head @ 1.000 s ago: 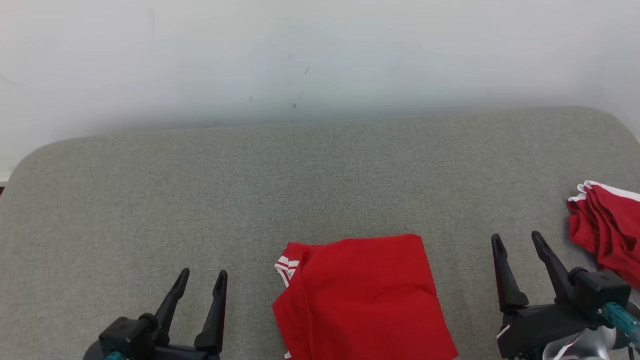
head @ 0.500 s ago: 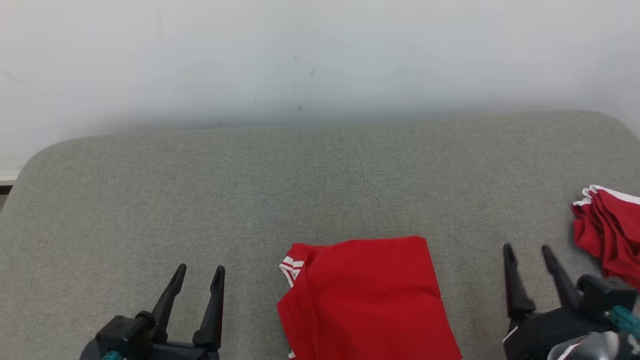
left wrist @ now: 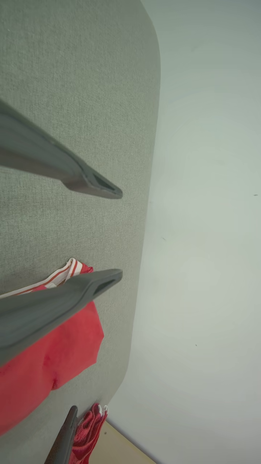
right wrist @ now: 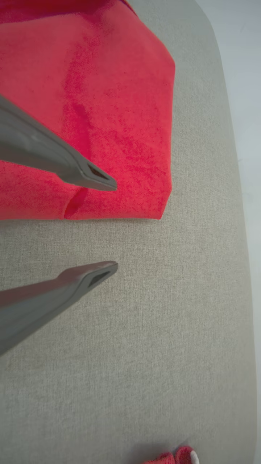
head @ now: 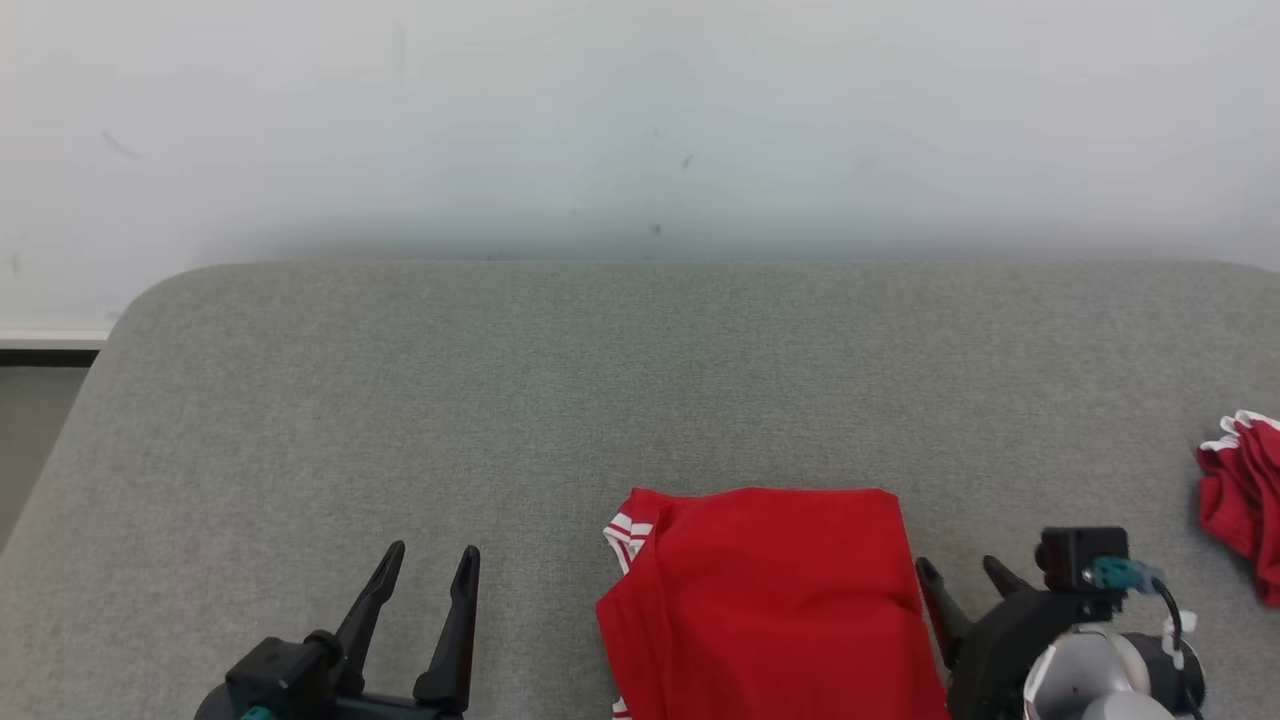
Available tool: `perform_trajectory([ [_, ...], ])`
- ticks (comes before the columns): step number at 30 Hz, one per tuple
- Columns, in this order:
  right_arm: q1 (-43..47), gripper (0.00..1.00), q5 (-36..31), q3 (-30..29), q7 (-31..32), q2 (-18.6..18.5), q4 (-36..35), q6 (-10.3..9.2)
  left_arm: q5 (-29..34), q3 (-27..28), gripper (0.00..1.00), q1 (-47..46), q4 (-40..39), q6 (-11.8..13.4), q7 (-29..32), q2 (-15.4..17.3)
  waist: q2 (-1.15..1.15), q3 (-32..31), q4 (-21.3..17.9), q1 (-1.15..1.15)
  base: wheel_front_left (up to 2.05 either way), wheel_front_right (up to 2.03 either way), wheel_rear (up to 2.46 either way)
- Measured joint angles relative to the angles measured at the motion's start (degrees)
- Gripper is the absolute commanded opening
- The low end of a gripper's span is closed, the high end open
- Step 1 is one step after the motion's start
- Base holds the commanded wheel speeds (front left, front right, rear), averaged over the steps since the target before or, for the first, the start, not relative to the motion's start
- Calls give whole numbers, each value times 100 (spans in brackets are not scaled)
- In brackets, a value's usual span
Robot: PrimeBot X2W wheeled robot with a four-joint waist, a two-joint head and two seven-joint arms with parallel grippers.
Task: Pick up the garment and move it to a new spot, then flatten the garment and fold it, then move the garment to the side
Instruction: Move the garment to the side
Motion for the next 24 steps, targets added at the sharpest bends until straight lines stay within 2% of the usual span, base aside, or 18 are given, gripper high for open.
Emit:
perform_trajectory([
  [4, -215, 100, 144, 96, 315, 46, 168, 52, -1, 5, 100, 3, -5, 0, 0, 2, 0, 38, 53, 0, 0, 0, 0],
  [18, -621, 100, 296, 231, 1421, 132, 1042, 24, -11, -47, 100, -14, 60, -43, 27, -26, 0, 133, 194, 0, 0, 0, 0],
  [24, -680, 100, 400, 169, 1695, 182, 1205, 15, -13, -115, 100, -19, 125, -52, 35, -41, 0, 100, 264, 0, 0, 0, 0],
])
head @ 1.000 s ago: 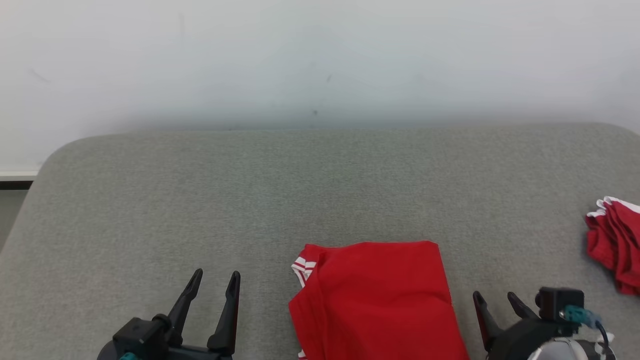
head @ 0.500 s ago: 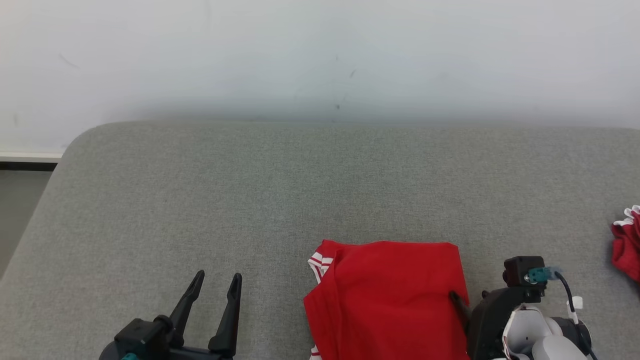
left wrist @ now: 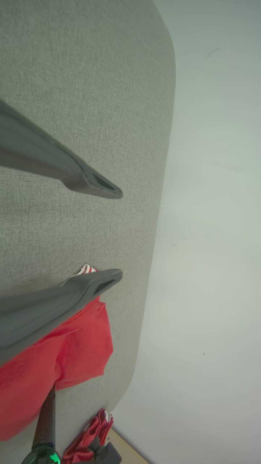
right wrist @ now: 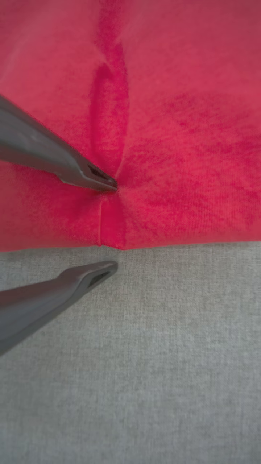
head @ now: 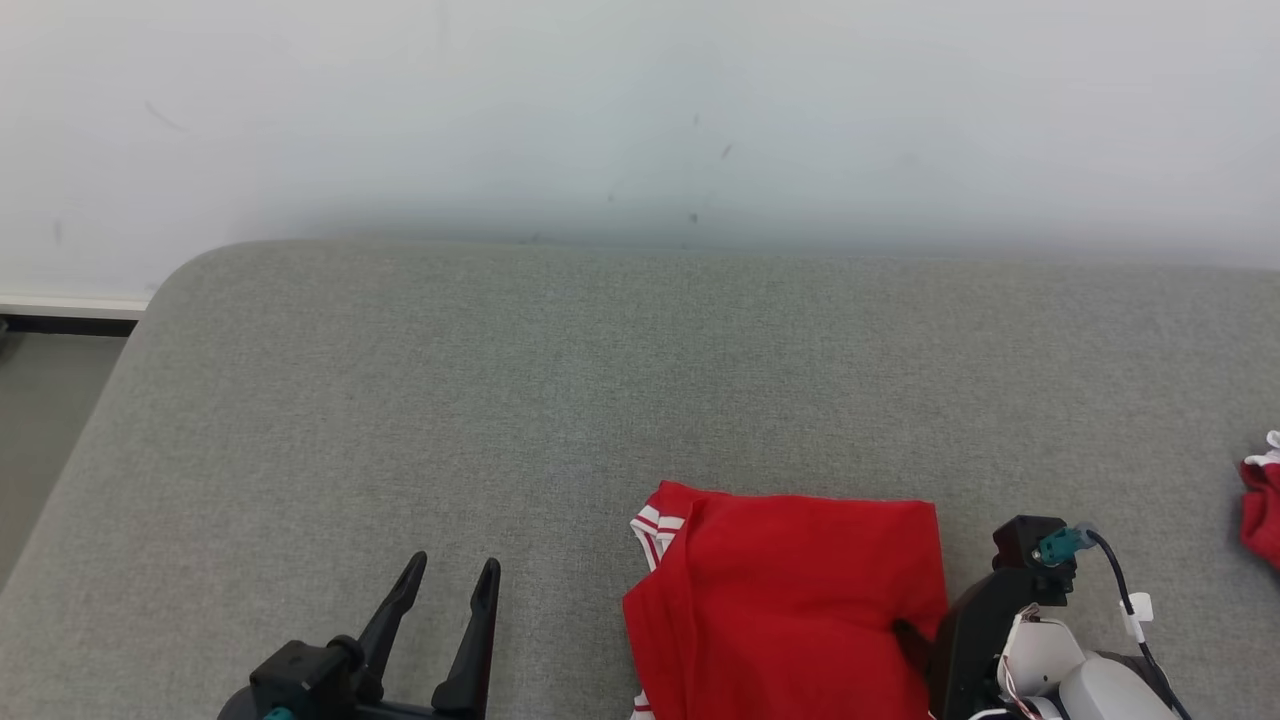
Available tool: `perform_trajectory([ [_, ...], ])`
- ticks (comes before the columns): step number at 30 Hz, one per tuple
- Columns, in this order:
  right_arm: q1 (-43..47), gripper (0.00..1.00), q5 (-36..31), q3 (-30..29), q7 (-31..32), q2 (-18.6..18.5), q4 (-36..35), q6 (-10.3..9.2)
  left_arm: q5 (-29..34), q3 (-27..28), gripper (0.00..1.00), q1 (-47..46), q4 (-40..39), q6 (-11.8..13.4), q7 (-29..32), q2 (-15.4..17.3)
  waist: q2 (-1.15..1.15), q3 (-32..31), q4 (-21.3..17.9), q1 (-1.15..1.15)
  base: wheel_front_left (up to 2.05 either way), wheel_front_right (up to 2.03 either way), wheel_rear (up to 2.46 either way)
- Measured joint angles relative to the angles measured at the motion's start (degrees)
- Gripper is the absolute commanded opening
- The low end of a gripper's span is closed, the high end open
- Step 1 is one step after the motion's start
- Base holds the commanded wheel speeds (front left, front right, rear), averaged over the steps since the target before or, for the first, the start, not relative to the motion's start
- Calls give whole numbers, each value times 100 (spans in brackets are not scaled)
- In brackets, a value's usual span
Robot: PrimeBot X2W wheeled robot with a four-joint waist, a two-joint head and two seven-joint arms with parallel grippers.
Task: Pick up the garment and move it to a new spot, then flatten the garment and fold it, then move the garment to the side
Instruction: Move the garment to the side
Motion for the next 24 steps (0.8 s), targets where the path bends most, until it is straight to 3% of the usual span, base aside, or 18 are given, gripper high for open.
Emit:
perform_trajectory([
  [2, -52, 100, 38, -26, 67, -1, 47, 0, -1, -14, 100, 0, 36, -43, 0, 0, 0, -13, 29, 0, 0, 0, 0],
  [4, -76, 40, 104, -63, 107, -10, 111, 0, -5, -27, 100, -1, 57, -44, 18, -3, 0, -29, 55, 0, 0, 0, 0],
  [5, -102, 32, 111, -68, 148, -14, 153, 0, -7, -26, 100, 4, 59, -43, 18, -3, 0, -37, 69, 0, 0, 0, 0],
  [7, -177, 0, 142, -88, 230, -46, 202, 1, -7, -43, 100, 3, 66, -46, 18, -5, 0, -50, 95, 0, 0, 0, 0],
  [13, -426, 0, 114, 15, 426, -219, 327, 126, -43, -37, 100, 15, 86, -46, 18, -11, 0, -72, 139, 0, 0, 0, 0],
  [24, -1012, 0, -265, 14, 765, -1131, -58, 305, -115, 0, 100, 250, 110, -43, 16, 3, 0, -142, 71, 0, 0, 0, 0],
])
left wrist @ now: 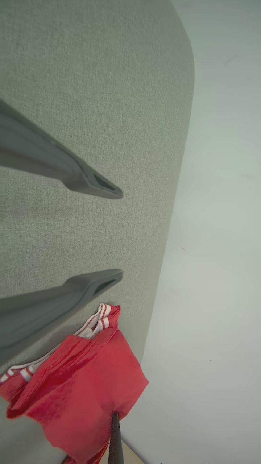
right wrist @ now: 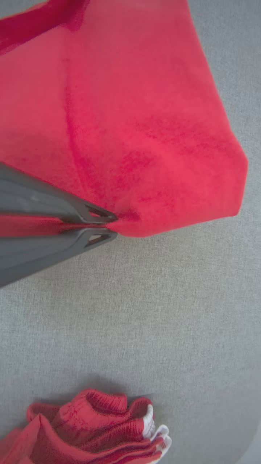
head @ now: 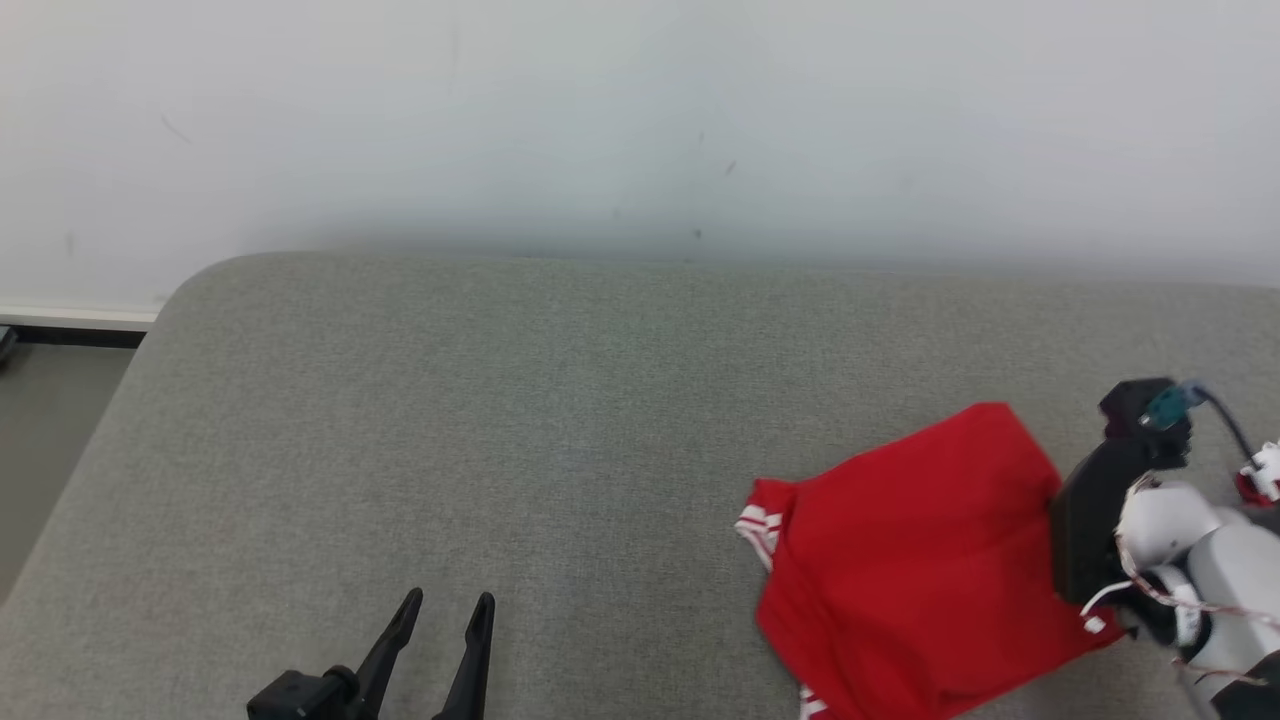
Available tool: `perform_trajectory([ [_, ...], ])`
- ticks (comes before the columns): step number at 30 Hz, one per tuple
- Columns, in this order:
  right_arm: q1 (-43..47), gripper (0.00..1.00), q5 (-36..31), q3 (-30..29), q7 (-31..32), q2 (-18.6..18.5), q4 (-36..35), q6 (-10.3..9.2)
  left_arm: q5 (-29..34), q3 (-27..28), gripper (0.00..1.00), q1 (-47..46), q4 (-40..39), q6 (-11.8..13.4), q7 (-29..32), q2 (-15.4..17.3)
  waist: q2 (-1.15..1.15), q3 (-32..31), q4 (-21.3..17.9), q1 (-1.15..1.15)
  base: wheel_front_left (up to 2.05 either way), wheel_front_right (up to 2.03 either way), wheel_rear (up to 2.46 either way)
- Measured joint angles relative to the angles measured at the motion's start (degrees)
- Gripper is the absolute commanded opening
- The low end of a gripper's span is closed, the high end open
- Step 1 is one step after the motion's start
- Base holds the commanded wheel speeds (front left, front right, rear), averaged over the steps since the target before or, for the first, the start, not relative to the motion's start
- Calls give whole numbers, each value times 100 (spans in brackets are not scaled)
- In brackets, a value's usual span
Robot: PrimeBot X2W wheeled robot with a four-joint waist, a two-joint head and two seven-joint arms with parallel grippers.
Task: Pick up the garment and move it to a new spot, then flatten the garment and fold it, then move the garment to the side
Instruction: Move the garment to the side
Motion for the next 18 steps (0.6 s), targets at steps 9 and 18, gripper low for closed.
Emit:
perform_trajectory([
  [9, -235, 0, -51, -272, 403, -545, -572, -56, -26, 85, 100, 8, -52, 7, -2, 27, 0, 34, -254, 0, 0, 0, 0],
  [18, -462, 0, -65, -653, 656, -1067, -1011, -152, -26, 55, 100, -2, -94, 3, 1, 33, 0, 146, -438, 0, 0, 0, 0],
])
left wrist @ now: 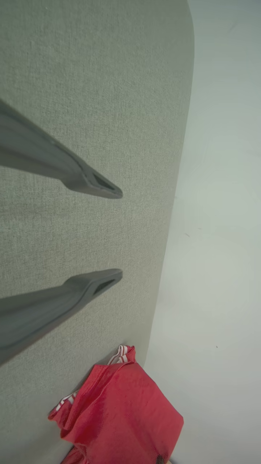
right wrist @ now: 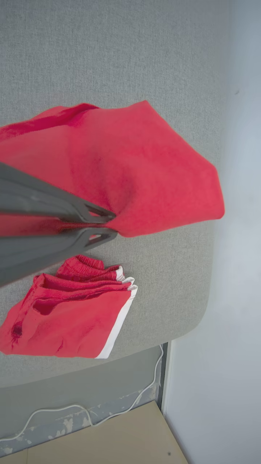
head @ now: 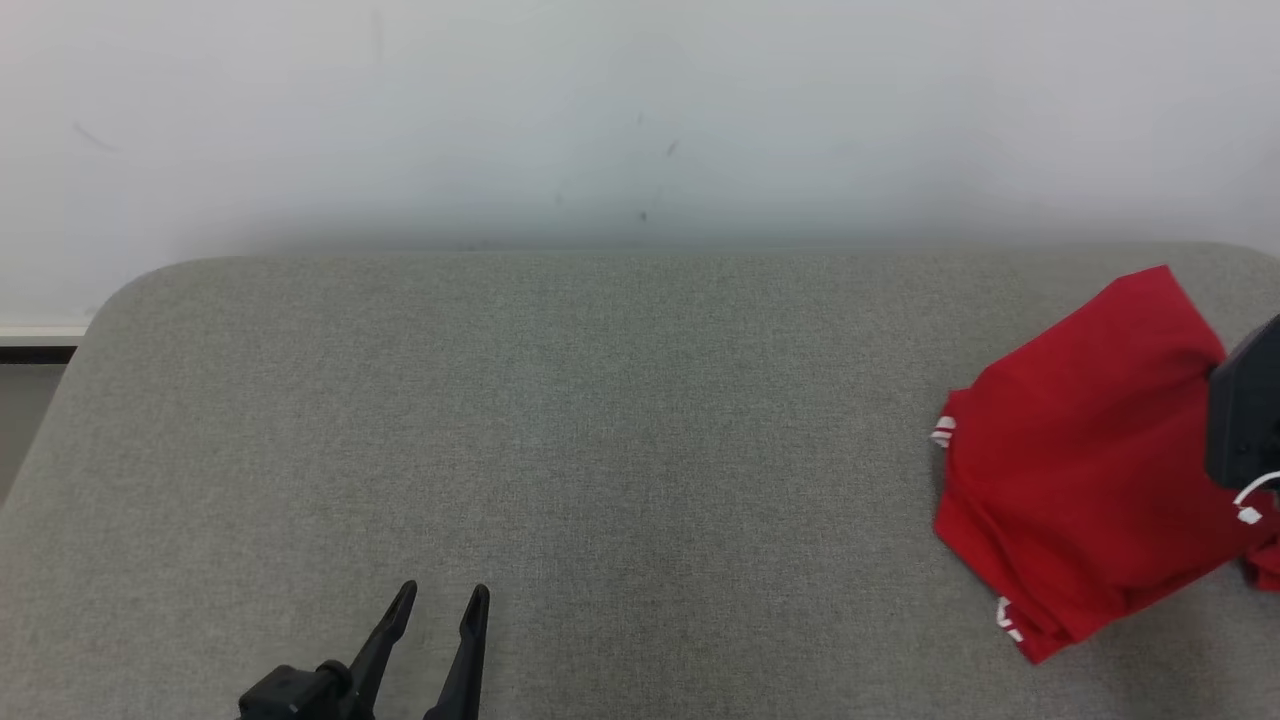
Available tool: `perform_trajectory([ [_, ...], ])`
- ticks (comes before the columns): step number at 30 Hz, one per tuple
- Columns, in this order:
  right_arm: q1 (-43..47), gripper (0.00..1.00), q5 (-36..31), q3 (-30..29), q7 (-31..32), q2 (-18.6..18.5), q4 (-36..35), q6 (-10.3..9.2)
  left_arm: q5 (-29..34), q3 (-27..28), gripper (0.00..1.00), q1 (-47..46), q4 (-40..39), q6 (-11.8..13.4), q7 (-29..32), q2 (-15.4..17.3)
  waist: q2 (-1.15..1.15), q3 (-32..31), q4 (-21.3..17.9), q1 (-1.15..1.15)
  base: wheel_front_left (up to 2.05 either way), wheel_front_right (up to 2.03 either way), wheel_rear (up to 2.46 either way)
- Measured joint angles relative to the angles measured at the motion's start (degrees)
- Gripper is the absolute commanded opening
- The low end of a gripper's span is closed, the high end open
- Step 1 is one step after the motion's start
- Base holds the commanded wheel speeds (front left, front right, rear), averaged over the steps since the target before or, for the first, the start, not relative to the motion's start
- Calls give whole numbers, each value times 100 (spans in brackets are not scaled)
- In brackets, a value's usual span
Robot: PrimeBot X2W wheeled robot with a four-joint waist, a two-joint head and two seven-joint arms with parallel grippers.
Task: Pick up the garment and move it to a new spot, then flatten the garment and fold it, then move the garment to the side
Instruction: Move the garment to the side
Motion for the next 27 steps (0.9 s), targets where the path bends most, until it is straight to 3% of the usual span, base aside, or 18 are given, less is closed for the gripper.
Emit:
perform_trajectory([
  [27, 396, 0, -485, -630, 594, -782, -1196, -204, 1, -24, 100, -43, -148, -1, 100, 53, 0, 414, -266, 0, 0, 0, 0],
])
